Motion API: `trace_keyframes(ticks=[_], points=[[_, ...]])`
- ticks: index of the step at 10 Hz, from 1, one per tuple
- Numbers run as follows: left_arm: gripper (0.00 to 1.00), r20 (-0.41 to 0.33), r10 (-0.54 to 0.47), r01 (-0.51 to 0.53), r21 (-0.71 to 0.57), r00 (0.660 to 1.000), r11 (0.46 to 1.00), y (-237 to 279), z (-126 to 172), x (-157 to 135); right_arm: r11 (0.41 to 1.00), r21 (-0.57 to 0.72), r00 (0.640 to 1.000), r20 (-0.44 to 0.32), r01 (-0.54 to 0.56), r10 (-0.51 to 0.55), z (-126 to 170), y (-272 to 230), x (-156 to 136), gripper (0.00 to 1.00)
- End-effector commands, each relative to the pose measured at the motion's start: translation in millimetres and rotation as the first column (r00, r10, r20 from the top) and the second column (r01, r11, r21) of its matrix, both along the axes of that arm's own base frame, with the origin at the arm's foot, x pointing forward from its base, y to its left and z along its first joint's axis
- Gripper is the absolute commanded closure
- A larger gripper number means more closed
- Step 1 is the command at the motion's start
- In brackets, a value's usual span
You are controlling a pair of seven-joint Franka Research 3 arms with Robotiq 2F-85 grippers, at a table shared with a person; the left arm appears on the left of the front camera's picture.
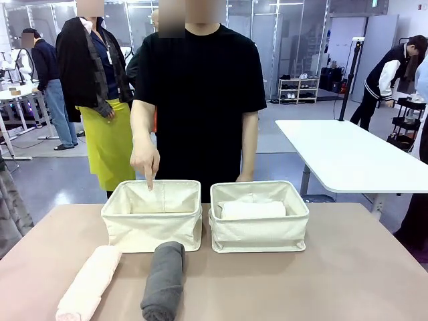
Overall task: Divide the towels into two baskets.
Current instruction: Pick up one hotel-folded towel from the bottom of the table and place it in the Fabric basket indicated by the person.
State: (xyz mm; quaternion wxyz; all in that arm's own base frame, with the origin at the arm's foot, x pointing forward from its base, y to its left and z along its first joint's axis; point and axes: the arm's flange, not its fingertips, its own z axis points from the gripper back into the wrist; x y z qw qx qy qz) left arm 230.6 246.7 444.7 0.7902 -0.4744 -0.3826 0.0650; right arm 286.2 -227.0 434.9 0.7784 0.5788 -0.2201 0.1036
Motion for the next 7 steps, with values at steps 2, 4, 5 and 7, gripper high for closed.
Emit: trace_keyframes(ticks=[2, 4, 5, 7], points=[[0.0, -0.036, -0.043, 0.044, 0.026, 0.998, 0.999, -32.7, 4.5, 22.3, 1.0, 0.016, 1.0, 0.021, 0.007, -0.007, 1.5, 4.2, -2.6, 0.0], [0.0, -0.116, -0.032, 0.049, 0.15, 0.993, 0.987, -80.8, 6.8, 28.6, 1.0, 0.016, 1.0, 0.021, 0.007, -0.007, 1.5, 4.2, -2.6, 0.0], [0.0, -0.153, -0.077, 0.106, 0.192, 0.985, 0.976, -110.0, 8.3, 26.2, 1.0, 0.016, 1.0, 0.021, 0.007, -0.007, 1.5, 4.2, -2.6, 0.0], [0.0, -0.284, 0.022, 0.087, 0.366, 0.959, 0.927, -150.8, 11.6, 30.1, 1.0, 0.016, 1.0, 0.021, 0.007, -0.007, 1.5, 4.2, -2.6, 0.0]])
